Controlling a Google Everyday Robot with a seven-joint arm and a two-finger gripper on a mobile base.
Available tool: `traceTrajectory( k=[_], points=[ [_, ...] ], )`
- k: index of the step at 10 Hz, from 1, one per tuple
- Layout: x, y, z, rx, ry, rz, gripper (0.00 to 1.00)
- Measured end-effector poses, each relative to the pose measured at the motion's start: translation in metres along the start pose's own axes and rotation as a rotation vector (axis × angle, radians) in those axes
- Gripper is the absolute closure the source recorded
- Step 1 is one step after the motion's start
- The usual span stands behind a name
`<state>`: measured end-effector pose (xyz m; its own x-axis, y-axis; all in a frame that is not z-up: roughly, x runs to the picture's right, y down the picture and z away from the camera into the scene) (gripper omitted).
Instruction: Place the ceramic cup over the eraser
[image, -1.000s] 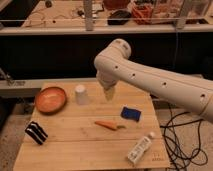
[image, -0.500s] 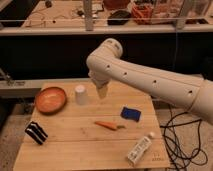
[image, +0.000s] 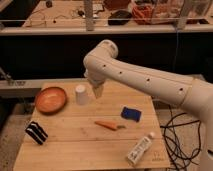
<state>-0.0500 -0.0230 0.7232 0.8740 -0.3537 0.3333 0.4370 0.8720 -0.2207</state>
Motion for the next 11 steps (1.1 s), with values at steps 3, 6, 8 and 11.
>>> traceTrajectory(
  k=[3,6,8,11],
  points=[
    [-0.006,-0.006,0.011,-0.013,-0.024,-0.013,0.2],
    [-0.007,-0.011,0.02,-0.022,-0.042,-0.024,0.2],
    [-0.01,-0.014,0.027,-0.031,-0.057,-0.028,0.2],
    [-0.011,-0.017,0.039,-0.044,-0.069,-0.026,0.2]
  ],
)
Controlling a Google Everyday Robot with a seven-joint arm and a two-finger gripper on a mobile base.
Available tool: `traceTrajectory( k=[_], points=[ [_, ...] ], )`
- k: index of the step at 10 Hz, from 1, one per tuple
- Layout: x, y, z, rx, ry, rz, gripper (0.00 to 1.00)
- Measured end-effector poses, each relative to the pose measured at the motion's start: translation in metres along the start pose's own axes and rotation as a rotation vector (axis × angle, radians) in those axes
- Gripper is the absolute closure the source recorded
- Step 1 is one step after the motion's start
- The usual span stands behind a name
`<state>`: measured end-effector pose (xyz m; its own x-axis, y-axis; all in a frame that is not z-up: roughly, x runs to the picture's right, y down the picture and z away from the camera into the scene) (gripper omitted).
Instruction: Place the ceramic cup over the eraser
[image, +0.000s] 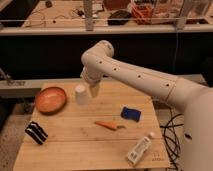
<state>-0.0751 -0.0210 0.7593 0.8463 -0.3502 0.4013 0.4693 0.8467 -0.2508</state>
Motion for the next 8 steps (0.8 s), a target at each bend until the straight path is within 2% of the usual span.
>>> traceTrajectory(
  k=[8],
  points=[
    [-0.004,-0.016,0.032,-0.038,-0.015,-0.024,0.2]
  ],
)
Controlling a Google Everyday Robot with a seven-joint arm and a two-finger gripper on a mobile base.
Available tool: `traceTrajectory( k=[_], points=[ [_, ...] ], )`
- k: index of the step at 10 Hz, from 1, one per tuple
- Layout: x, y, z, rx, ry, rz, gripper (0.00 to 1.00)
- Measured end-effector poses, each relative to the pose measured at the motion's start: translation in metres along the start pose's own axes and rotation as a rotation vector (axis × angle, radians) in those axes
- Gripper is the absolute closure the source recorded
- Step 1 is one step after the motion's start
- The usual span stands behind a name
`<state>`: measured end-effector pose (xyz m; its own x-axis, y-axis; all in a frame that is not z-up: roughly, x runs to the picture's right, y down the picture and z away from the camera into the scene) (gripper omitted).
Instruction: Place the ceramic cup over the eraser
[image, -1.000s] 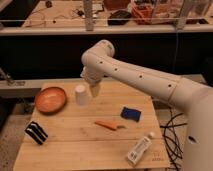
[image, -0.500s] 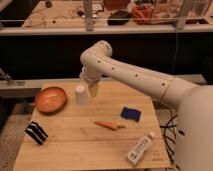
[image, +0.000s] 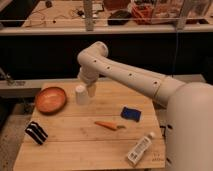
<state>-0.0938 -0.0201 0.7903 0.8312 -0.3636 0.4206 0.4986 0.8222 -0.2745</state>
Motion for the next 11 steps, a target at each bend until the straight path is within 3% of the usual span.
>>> traceTrajectory(
  k=[11],
  points=[
    [-0.001,-0.017,0.054,-0.068,-0.008,-0.055,0.2]
  ],
)
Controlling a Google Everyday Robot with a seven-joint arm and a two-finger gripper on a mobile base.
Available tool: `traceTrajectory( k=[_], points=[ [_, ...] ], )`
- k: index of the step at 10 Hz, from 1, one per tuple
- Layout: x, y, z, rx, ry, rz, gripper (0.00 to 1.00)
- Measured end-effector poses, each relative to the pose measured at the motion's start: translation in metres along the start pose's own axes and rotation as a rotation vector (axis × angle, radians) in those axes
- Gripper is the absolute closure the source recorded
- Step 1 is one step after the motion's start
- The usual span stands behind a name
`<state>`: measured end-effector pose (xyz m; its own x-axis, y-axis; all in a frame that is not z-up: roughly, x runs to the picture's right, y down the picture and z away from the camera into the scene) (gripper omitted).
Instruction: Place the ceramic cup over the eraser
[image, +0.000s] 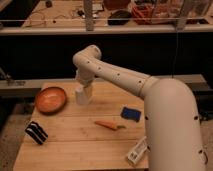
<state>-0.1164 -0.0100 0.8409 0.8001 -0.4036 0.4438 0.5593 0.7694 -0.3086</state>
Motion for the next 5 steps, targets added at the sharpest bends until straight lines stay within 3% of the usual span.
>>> traceTrajectory(
  k=[5],
  points=[
    [-0.002,-0.007,0.021,-0.034,-0.012,-0.026,0.2]
  ],
)
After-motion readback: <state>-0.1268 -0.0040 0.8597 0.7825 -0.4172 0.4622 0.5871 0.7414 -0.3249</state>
